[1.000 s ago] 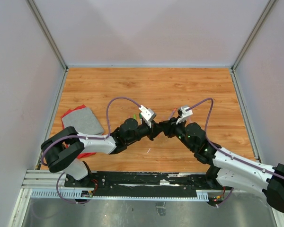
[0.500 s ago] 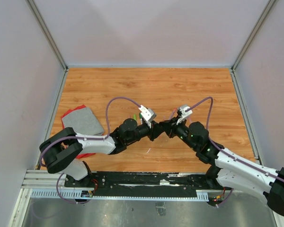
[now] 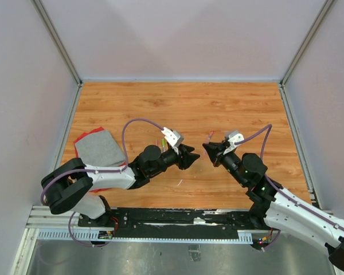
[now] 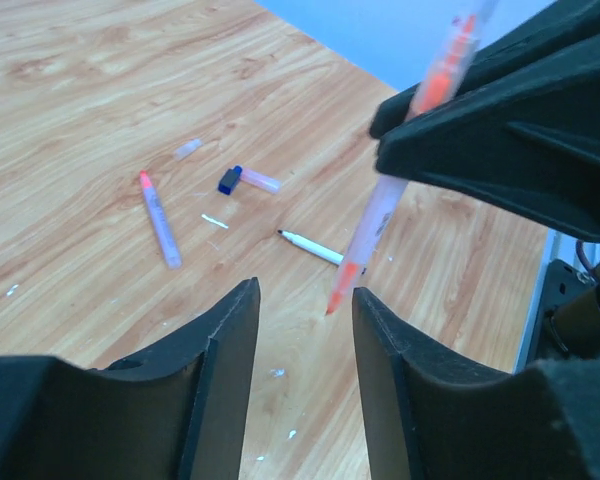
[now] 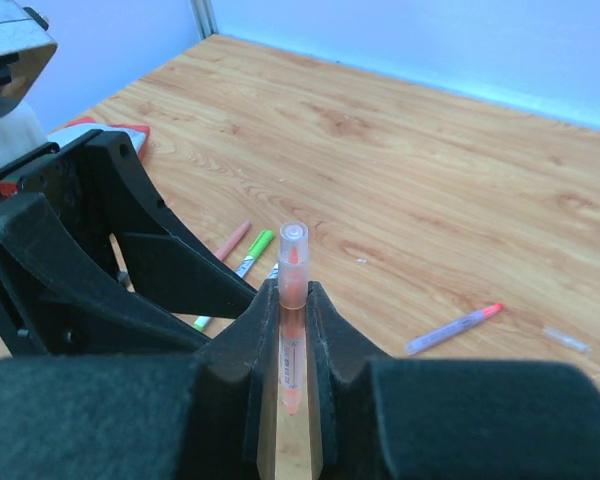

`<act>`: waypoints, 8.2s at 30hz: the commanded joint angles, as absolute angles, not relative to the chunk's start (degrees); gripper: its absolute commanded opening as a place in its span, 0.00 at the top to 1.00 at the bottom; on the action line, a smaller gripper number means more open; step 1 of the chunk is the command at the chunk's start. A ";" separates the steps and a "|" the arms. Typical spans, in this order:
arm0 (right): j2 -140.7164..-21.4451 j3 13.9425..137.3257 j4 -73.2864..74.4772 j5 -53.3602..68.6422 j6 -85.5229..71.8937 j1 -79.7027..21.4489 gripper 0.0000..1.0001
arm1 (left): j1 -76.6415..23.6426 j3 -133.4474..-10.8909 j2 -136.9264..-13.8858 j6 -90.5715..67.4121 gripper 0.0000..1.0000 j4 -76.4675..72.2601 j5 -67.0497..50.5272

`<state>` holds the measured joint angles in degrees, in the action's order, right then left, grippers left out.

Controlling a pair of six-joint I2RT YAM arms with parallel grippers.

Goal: Insert the pens into the pen caps
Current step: Adjust the pen, then pick up the pen cap from the center of the board.

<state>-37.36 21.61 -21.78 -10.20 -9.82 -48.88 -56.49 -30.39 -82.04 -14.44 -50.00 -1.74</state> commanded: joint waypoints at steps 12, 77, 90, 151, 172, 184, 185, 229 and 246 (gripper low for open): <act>-34.11 30.87 -4.28 0.00 19.38 -49.27 0.99 | -49.58 -34.99 -71.68 -23.70 0.48 -33.41 8.57; -56.78 33.02 -9.48 -40.78 99.68 -89.45 0.98 | -49.17 -55.78 -75.82 -20.38 0.66 -1.40 -22.25; -55.89 33.20 -9.21 -40.52 98.14 -89.42 0.77 | -49.21 -55.54 -75.74 -19.97 0.99 -1.26 -20.78; -65.71 51.49 24.84 15.45 -23.65 -13.17 0.39 | -46.85 -36.10 -83.00 -18.90 1.00 -37.88 5.02; -86.85 65.04 33.18 -1.06 -12.48 -11.92 0.47 | -46.85 -35.09 -85.86 -17.84 0.99 -40.17 6.22; -103.44 80.30 35.31 -0.67 -10.59 -10.56 0.40 | -46.85 -35.42 -86.39 -17.92 1.00 -40.17 5.80; -104.32 81.13 35.46 -0.74 -10.96 -10.35 0.39 | -46.85 -35.46 -86.46 -17.98 0.99 -40.17 5.72; -120.99 90.95 38.76 1.70 -12.85 -10.27 0.49 | -46.85 -35.77 -87.05 -18.10 0.99 -40.08 4.92; -118.19 89.92 38.30 0.09 -11.65 -10.84 0.66 | -46.85 -35.52 -86.56 -18.17 1.00 -40.12 5.26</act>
